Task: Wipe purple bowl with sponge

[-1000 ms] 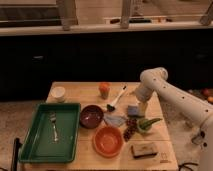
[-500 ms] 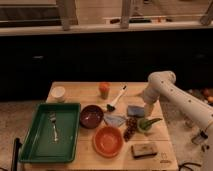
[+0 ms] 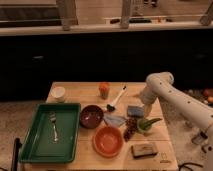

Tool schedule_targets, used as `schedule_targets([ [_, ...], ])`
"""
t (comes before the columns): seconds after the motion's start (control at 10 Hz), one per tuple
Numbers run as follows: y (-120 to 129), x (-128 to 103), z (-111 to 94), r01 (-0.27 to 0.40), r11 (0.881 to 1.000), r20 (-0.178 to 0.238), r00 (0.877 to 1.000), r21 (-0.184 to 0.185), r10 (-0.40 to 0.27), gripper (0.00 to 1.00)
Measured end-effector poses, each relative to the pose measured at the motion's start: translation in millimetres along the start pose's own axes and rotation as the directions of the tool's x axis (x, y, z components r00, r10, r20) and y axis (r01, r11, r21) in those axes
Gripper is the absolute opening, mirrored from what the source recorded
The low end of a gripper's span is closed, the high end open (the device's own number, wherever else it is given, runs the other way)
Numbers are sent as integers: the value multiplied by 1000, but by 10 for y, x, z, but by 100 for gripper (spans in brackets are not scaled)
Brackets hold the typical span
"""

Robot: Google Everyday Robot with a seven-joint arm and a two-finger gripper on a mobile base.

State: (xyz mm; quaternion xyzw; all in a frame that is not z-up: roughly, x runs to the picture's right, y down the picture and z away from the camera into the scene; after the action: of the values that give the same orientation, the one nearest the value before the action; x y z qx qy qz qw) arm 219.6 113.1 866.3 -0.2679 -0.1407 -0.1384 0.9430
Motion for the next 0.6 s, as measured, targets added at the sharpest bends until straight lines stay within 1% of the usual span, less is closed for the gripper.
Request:
schedule_targets([
  [0.3, -32, -40, -44, -7, 1000, 2, 1000, 17, 7, 80],
  [0.5, -79, -77, 1, -14, 1000, 10, 1000, 13, 14, 80],
  [0.6, -70, -75, 61, -22, 1000, 17, 1000, -1, 22, 80],
])
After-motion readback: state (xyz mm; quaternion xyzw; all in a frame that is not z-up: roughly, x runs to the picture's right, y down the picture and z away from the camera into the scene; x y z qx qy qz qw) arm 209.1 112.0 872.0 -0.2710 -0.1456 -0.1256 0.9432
